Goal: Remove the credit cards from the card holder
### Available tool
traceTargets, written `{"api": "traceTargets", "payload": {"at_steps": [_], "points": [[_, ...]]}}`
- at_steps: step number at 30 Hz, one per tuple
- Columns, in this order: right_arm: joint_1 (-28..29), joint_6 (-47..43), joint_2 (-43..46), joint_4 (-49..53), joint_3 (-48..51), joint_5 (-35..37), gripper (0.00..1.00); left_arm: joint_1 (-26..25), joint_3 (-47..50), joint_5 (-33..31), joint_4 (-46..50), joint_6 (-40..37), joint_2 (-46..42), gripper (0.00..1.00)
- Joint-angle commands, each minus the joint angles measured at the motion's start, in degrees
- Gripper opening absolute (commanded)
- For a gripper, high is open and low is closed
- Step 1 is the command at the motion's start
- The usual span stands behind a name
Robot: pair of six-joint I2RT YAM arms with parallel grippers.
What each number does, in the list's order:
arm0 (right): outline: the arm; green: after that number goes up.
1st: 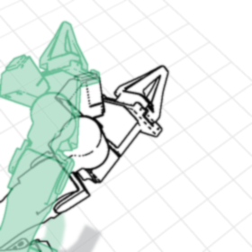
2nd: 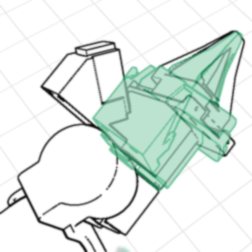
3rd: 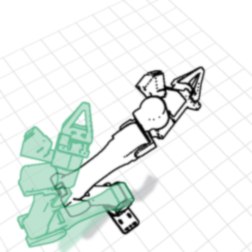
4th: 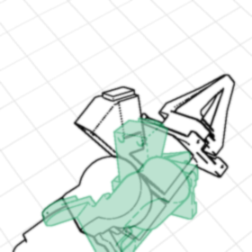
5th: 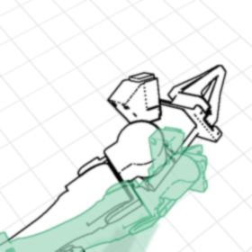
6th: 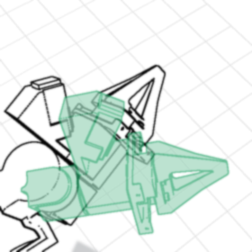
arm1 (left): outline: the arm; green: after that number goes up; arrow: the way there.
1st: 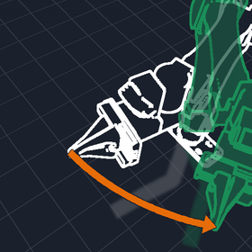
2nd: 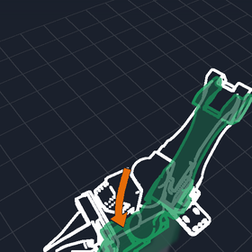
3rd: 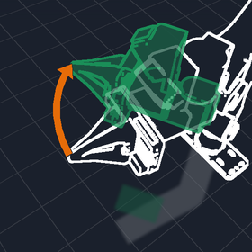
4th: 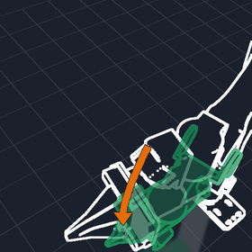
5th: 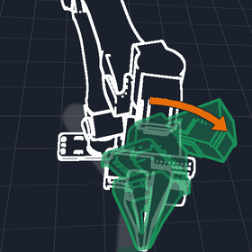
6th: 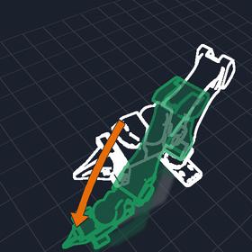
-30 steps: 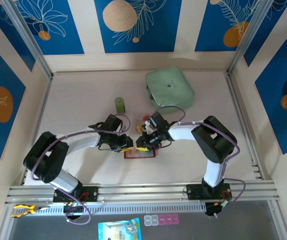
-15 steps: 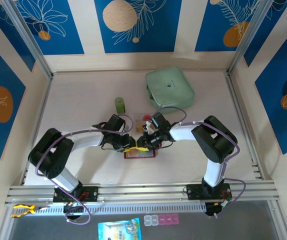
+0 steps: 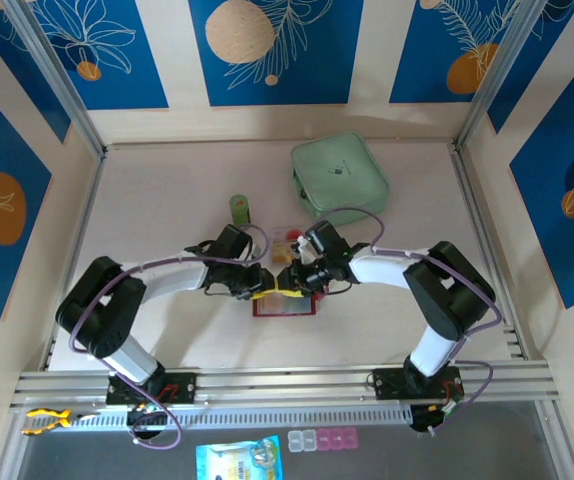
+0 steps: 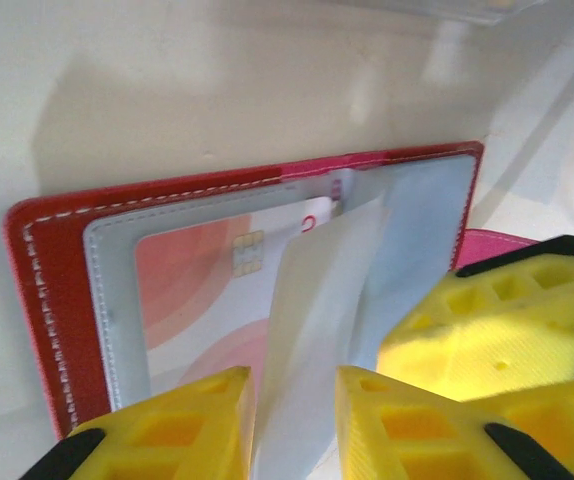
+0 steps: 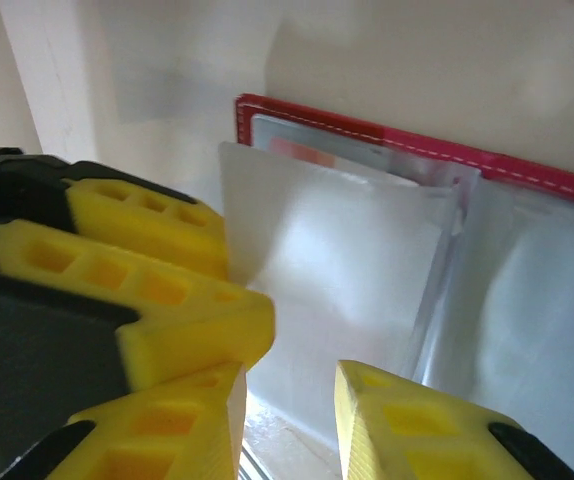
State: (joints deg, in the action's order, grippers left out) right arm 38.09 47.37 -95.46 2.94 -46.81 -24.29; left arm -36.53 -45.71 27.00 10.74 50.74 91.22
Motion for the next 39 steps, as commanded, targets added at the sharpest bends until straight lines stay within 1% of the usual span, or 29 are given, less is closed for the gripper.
{"api": "traceTargets", "payload": {"at_steps": [1,6,12,20,25,34,39], "points": [[-0.5,-1.4,3.8,3.6,0.0,1.4,0.32,-0.8,-2.1,0.8,0.9,0.2,-1.7,0.27],[-1.7,-3.0,7.1,7.1,0.1,3.0,0.32,-1.9,-4.0,0.6,1.4,0.2,-1.0,0.28],[-3.7,-4.0,10.6,9.7,1.1,3.9,0.32,-3.9,-7.1,0.8,1.5,0.3,1.7,0.34],[-5.5,-4.5,14.5,12.2,2.5,5.1,0.33,-6.4,-11.8,0.9,1.5,0.2,6.0,0.48],[-5.9,-4.5,16.6,12.6,3.5,5.1,0.35,-7.5,-13.6,0.9,1.5,0.1,8.8,0.52],[-6.6,-4.1,19.8,14.0,4.0,6.2,0.36,-8.4,-15.6,0.8,1.0,-0.3,11.1,0.60],[-6.5,-3.8,19.8,14.1,3.7,5.7,0.36,-8.4,-15.2,0.7,0.6,-0.3,11.0,0.60]]}}
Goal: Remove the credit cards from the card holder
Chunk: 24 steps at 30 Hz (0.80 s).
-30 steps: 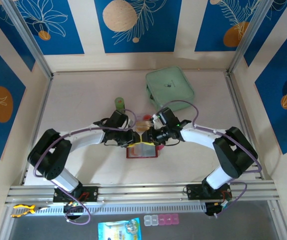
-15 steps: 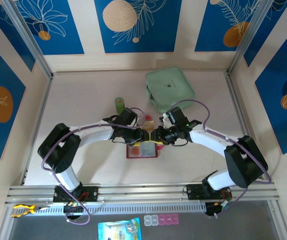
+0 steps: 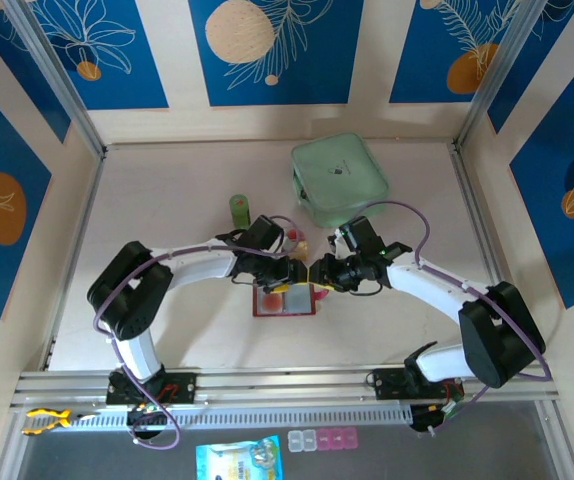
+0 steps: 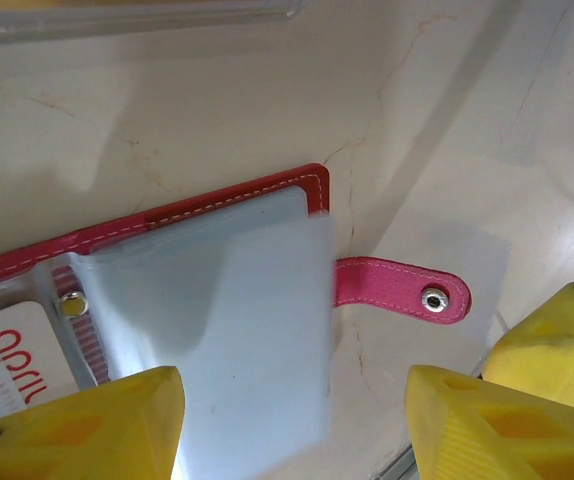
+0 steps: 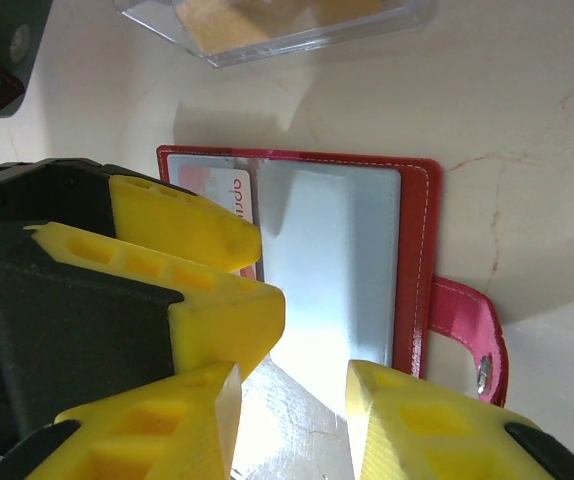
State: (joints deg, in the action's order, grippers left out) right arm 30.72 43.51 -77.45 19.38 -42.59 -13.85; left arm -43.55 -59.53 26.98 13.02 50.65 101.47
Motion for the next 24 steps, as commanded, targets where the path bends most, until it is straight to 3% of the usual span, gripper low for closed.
{"api": "traceTargets", "payload": {"at_steps": [1,12,24], "points": [[0.8,0.3,1.8,-2.6,-0.4,-4.8,0.36,-1.3,-1.4,0.4,-1.5,-0.4,0.6,0.60],[3.2,2.2,-2.4,-5.6,-1.6,-6.3,0.35,0.8,2.7,-1.5,-2.1,-0.1,-3.8,0.56],[8.4,2.7,-12.4,-6.7,-8.1,-6.1,0.30,5.9,12.1,-2.8,-1.6,-0.6,-12.0,0.44]]}}
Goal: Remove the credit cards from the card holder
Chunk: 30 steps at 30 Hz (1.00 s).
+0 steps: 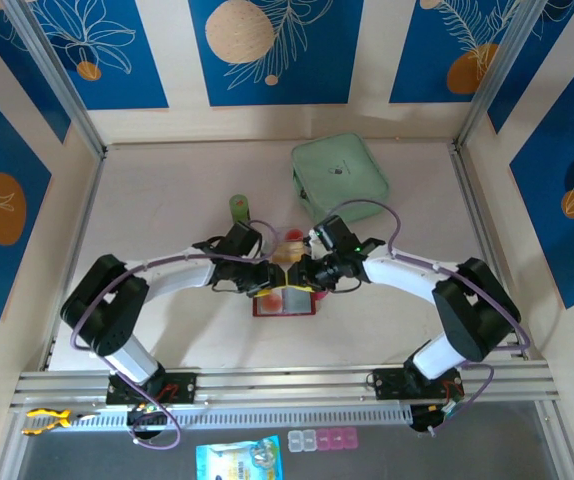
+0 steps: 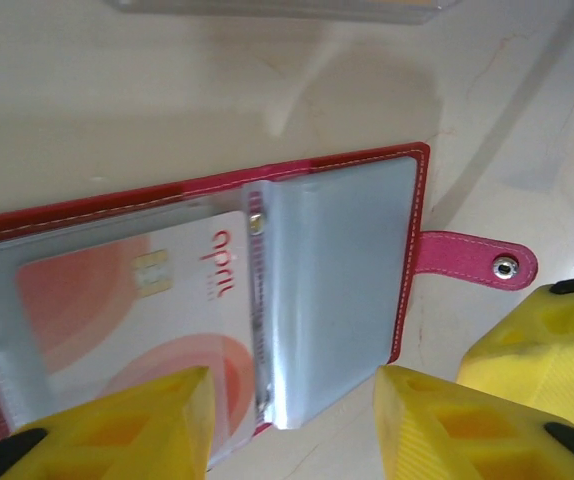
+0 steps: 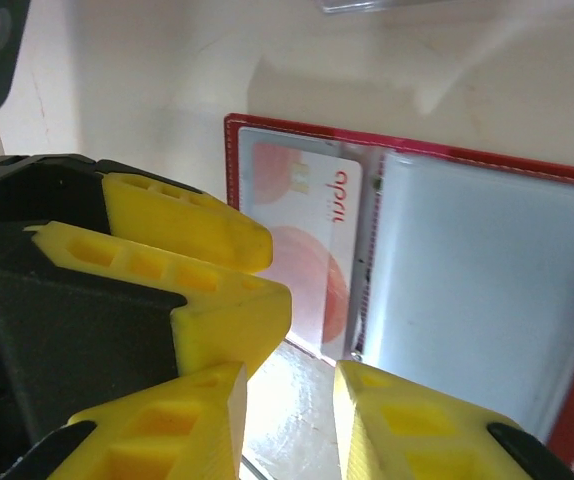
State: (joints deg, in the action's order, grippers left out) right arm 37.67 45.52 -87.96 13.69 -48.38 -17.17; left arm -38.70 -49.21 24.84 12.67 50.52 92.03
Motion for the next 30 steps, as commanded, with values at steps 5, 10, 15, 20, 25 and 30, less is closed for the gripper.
{"api": "traceTargets", "payload": {"at_steps": [5,10,15,20,25,30], "points": [[3.1,0.9,-5.8,-0.4,-5.1,-2.3,0.27,2.8,5.2,-1.6,0.0,-1.3,-6.0,0.40],[4.4,0.6,-9.3,1.0,-7.5,-1.6,0.25,3.8,7.3,-1.2,-0.9,-1.6,-6.2,0.31],[4.9,0.2,-11.6,2.6,-8.7,-0.9,0.25,3.9,8.1,-1.1,-2.1,-1.8,-4.9,0.22],[5.1,0.1,-13.3,3.1,-9.6,-0.4,0.24,3.9,8.3,-2.1,-1.0,-2.9,-4.4,0.12],[5.4,-0.2,-15.2,4.7,-10.9,0.8,0.25,4.0,8.9,-3.0,-0.3,-3.8,-3.7,0.10],[5.5,-0.6,-16.4,5.4,-11.5,1.5,0.25,4.3,10.1,-3.0,-0.7,-4.2,-3.3,0.08]]}}
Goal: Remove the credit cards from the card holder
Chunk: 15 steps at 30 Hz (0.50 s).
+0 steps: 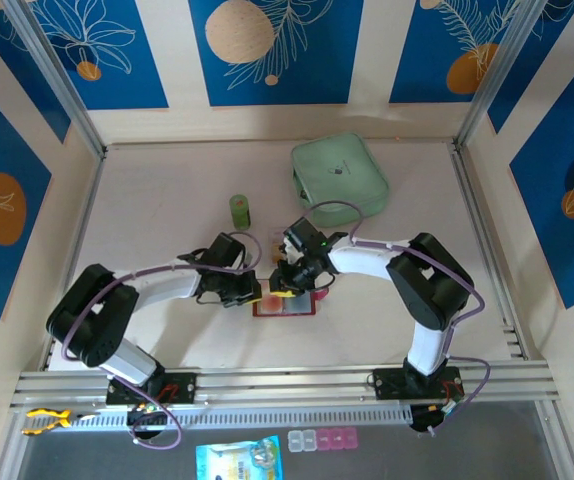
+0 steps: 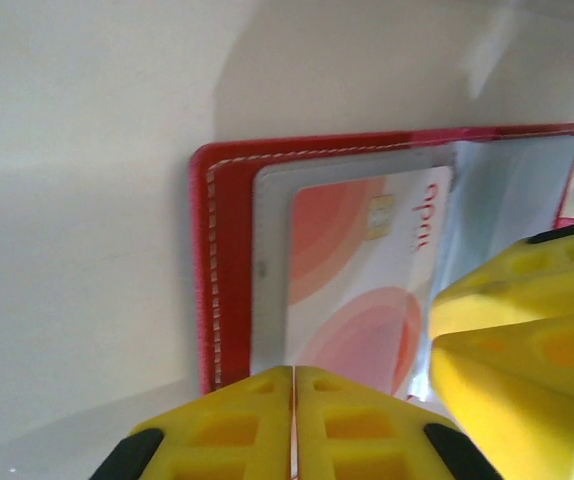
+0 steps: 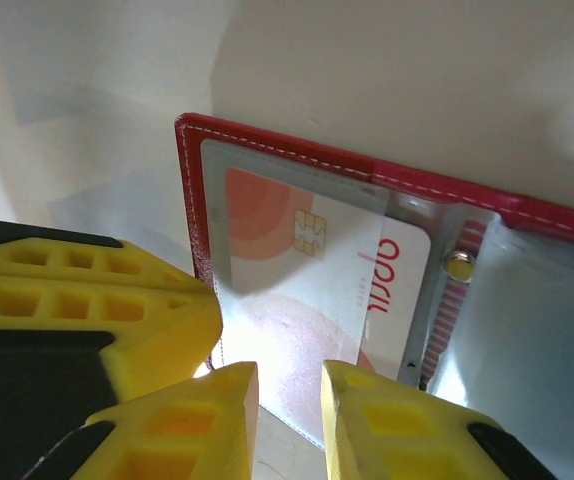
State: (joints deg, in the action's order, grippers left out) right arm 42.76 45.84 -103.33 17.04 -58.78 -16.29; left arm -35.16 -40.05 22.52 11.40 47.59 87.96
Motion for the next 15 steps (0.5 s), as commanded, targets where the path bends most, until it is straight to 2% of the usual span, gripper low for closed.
{"api": "traceTargets", "payload": {"at_steps": [1,15], "points": [[0.5,-0.9,-1.3,2.1,-1.1,0.9,0.25,0.8,1.1,-0.8,0.7,-1.3,0.9,0.08],[1.5,-1.9,-2.6,6.7,-1.6,5.9,0.25,0.9,1.6,-1.5,1.6,-1.8,0.6,0.08]]}}
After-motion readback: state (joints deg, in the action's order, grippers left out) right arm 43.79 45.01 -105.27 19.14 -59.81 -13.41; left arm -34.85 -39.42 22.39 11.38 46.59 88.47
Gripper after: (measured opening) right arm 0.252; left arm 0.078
